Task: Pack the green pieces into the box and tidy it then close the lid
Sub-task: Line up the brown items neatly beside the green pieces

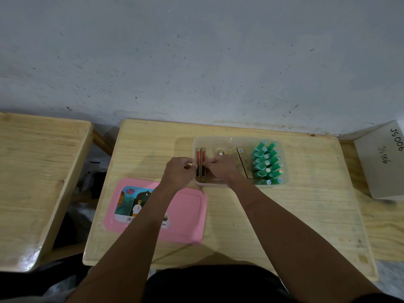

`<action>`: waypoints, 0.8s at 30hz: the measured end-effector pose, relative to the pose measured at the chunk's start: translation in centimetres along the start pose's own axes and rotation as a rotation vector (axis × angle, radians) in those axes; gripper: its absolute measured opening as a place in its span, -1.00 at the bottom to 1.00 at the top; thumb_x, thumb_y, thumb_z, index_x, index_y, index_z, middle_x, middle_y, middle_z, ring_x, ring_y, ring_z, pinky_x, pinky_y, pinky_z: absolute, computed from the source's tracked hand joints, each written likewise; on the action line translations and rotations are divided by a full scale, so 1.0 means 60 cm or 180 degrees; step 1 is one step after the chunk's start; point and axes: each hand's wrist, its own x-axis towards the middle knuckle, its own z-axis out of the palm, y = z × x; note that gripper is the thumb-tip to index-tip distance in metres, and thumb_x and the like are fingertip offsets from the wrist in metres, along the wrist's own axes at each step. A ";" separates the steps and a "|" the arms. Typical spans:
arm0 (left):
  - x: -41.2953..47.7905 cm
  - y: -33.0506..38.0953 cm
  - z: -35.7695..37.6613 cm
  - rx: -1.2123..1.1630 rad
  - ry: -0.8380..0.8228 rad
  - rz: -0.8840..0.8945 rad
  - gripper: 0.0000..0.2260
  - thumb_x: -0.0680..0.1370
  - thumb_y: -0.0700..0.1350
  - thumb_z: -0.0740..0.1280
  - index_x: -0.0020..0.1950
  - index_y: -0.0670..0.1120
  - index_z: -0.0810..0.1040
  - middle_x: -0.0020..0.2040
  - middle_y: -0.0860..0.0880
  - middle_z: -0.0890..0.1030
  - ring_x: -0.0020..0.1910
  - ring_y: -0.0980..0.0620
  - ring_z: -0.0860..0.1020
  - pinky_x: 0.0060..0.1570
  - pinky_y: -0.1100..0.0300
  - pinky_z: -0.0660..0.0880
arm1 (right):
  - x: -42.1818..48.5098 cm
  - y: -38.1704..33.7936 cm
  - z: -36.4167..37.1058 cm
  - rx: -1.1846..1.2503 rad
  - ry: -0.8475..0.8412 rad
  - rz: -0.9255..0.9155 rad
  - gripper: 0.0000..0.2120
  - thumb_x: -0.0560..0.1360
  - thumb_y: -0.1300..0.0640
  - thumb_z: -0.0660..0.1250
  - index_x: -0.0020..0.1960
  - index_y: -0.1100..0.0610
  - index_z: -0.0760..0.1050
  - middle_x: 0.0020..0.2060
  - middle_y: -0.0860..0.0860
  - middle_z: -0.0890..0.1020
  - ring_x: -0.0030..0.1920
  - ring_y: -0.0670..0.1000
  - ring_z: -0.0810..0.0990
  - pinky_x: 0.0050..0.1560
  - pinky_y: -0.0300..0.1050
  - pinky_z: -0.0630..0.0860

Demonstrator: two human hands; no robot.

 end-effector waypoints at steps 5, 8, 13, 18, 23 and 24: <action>0.001 0.000 0.000 -0.0029 0.0031 -0.0036 -0.68 0.52 -0.12 0.36 0.26 -0.16 0.55 0.20 -0.20 0.60 0.05 -0.10 0.63 0.10 -0.03 0.58 | -0.001 0.000 0.002 -0.0519 0.0032 -0.0130 -0.66 0.56 0.00 0.31 -0.18 0.27 0.60 -0.36 0.06 0.54 -0.26 0.02 0.51 -0.22 -0.16 0.40; 0.000 0.000 0.001 -0.0009 0.0023 -0.0032 -0.67 0.52 -0.12 0.35 0.27 -0.15 0.55 0.20 -0.20 0.60 0.07 -0.10 0.62 0.10 -0.03 0.58 | -0.003 0.003 0.005 -0.0522 0.0094 -0.0154 -0.65 0.56 0.01 0.32 -0.32 0.20 0.53 -0.42 0.04 0.53 -0.32 0.01 0.52 -0.30 -0.17 0.42; -0.001 0.002 0.001 0.0067 0.0035 0.0019 -0.69 0.53 -0.13 0.33 0.26 -0.14 0.55 0.23 -0.17 0.59 0.11 -0.06 0.61 0.12 0.01 0.57 | 0.002 0.010 0.000 -0.0133 -0.0013 -0.0120 -0.65 0.51 0.02 0.40 -0.14 0.35 0.63 -0.34 0.17 0.61 -0.32 0.07 0.58 -0.14 -0.07 0.55; -0.001 0.003 0.001 0.0065 0.0013 0.0044 -0.69 0.54 -0.15 0.32 0.27 -0.16 0.55 0.25 -0.17 0.57 0.11 -0.09 0.61 0.13 0.00 0.57 | -0.003 0.012 -0.017 -0.0600 0.0501 -0.0233 -0.71 0.51 -0.04 0.29 -0.19 0.14 0.64 -0.35 0.04 0.60 -0.31 0.02 0.57 -0.22 -0.12 0.51; 0.002 0.001 0.002 0.0069 0.0010 0.0031 -0.70 0.54 -0.16 0.32 0.27 -0.16 0.55 0.25 -0.18 0.57 0.02 -0.14 0.64 0.10 0.01 0.58 | -0.008 0.045 -0.056 -0.2311 0.1357 -0.0272 -0.57 0.49 -0.32 0.17 -0.02 -0.03 0.62 -0.16 -0.02 0.62 -0.11 0.07 0.63 -0.12 -0.06 0.55; 0.002 0.001 0.002 0.0057 0.0016 0.0026 -0.70 0.54 -0.15 0.32 0.27 -0.16 0.55 0.25 -0.19 0.57 -0.04 -0.13 0.65 0.07 0.04 0.58 | -0.009 0.046 -0.055 -0.2401 0.1269 -0.0251 -0.56 0.48 -0.34 0.18 -0.02 -0.03 0.63 -0.16 -0.01 0.62 -0.11 0.07 0.63 -0.14 -0.07 0.56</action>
